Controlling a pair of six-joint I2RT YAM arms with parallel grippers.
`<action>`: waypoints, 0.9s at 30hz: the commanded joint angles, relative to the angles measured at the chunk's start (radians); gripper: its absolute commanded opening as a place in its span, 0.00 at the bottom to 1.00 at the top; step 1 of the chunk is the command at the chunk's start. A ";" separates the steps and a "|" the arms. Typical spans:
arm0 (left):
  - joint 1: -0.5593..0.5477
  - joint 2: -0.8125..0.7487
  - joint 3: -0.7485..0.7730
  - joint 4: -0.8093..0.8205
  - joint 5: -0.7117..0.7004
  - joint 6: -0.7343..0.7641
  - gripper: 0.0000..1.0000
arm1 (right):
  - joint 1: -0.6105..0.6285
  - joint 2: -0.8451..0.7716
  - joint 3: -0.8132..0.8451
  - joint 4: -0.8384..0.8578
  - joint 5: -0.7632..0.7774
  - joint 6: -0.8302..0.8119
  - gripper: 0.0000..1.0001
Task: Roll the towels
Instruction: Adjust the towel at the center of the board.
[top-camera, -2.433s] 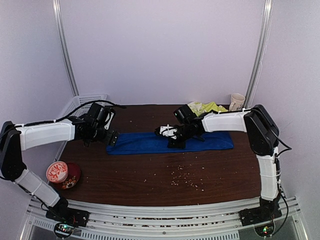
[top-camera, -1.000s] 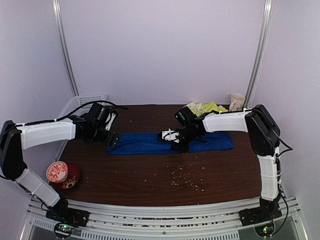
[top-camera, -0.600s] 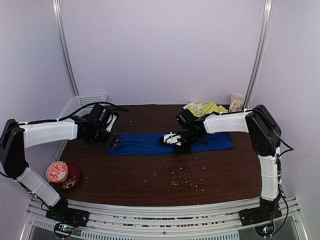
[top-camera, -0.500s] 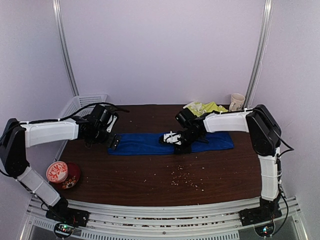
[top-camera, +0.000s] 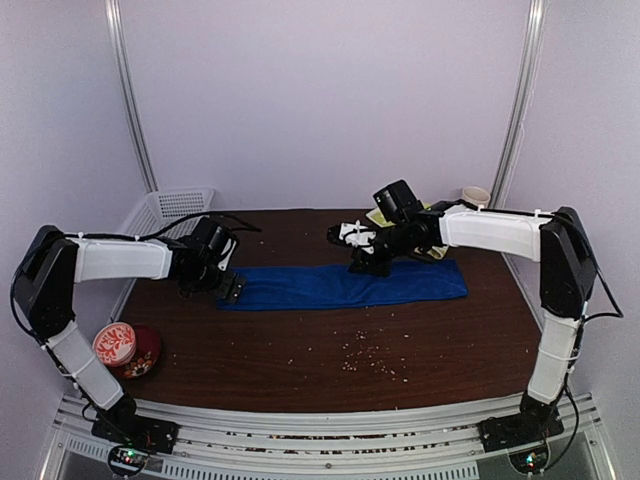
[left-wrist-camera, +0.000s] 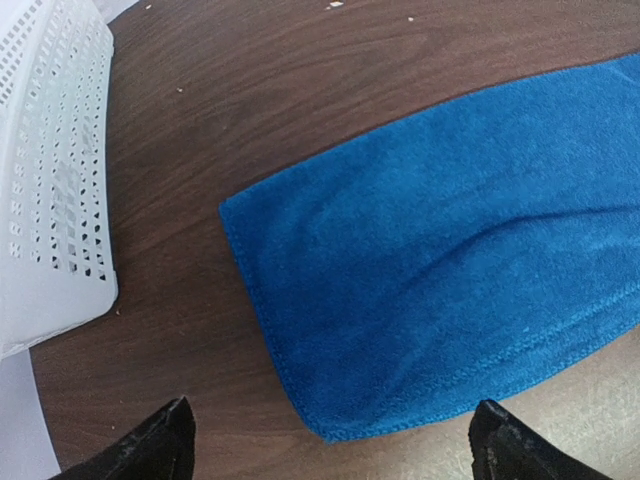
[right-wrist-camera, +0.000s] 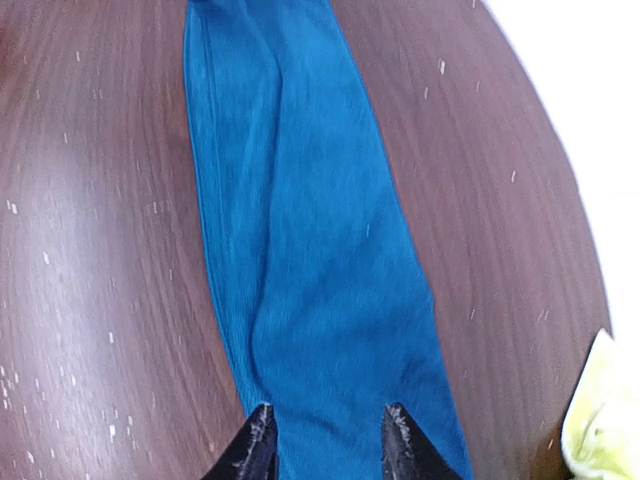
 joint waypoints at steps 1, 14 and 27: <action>0.052 0.012 0.025 0.082 0.062 -0.037 0.98 | 0.053 0.041 0.020 0.135 -0.079 0.059 0.35; 0.119 -0.012 -0.051 0.173 0.138 -0.091 0.98 | 0.204 0.426 0.484 0.050 -0.018 0.123 0.34; 0.120 -0.033 -0.093 0.182 0.120 -0.087 0.98 | 0.256 0.607 0.643 0.056 0.000 0.156 0.23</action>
